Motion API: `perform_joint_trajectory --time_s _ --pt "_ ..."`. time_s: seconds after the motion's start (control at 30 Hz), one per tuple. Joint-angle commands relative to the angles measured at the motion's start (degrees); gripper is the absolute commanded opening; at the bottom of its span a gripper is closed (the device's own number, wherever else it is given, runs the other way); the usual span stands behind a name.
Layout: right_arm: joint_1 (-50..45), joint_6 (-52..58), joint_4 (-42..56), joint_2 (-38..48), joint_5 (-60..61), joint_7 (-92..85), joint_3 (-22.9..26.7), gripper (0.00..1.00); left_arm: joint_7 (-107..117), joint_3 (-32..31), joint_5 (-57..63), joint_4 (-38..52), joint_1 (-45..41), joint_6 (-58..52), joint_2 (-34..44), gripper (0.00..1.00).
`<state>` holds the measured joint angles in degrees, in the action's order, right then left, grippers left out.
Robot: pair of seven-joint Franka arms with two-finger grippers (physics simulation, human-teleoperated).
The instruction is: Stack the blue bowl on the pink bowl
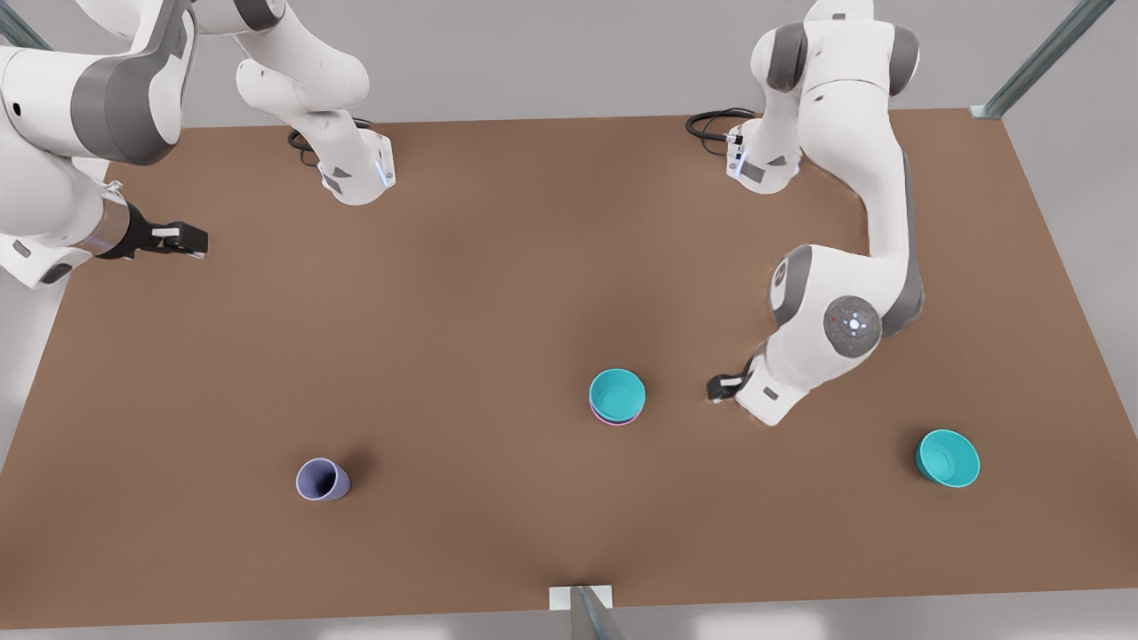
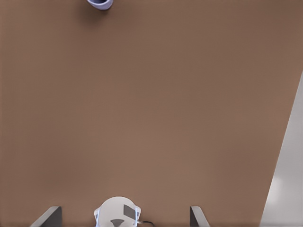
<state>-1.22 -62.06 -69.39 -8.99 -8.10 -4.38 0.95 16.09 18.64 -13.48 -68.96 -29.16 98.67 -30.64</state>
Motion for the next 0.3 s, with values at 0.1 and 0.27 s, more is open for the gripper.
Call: perform_joint_trajectory --time_s 0.1,0.27 --pt "0.08 -0.26 -0.05 0.37 0.11 -0.46 -0.07 1.00 -6.94 -9.79 10.40 -3.35 11.63 -19.53 16.91 1.00" --pt "0.08 -0.26 -0.05 0.29 0.02 -0.46 -0.07 1.00 -8.97 -23.38 17.62 -8.67 20.55 -18.42 20.64 1.00"
